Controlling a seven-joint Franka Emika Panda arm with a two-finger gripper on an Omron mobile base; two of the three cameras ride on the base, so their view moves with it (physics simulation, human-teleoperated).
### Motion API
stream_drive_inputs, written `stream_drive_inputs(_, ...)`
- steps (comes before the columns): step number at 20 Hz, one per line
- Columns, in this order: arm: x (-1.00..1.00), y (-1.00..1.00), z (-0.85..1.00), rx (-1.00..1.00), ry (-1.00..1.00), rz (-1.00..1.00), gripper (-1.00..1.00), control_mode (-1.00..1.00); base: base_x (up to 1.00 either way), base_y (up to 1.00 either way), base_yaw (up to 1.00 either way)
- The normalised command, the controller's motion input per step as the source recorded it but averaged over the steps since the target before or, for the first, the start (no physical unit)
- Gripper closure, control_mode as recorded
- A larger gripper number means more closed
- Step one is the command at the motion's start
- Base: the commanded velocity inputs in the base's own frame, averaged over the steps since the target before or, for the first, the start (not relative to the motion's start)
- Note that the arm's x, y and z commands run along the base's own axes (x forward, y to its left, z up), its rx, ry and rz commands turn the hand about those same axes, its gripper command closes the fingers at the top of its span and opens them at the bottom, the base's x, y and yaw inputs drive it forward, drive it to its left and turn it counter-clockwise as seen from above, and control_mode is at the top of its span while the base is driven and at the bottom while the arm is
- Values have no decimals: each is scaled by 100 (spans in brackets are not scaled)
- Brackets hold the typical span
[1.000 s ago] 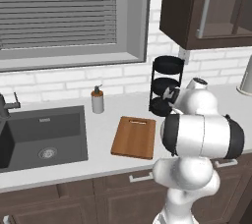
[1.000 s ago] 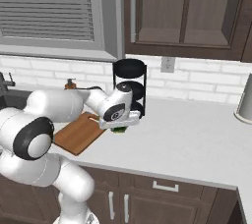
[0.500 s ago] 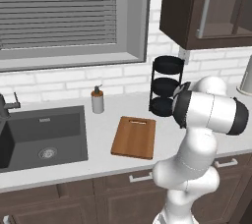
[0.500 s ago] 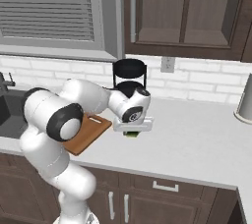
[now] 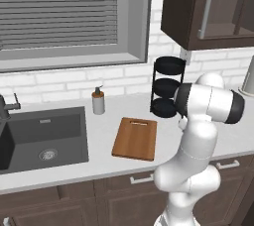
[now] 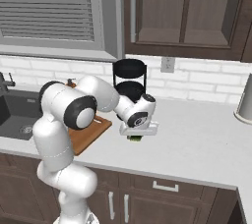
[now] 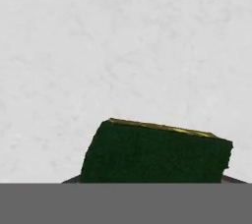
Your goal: Pick up the sponge from the counter and clean the cutting board by briefly scrubbing or pressing down on the cutting board. Once finished, release the sponge.
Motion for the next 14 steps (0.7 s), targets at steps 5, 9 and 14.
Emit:
stream_drive_inputs(5, 0, -6, -56, 0, 0, 0, -100, -100, 0, 0, 0)
stream_drive_inputs(9, -9, 0, -13, 1, -3, 0, -100, -100, 0, 0, 0)
stream_drive_inputs(14, -8, 0, 4, 0, -1, 0, -100, -100, 0, 0, 0)
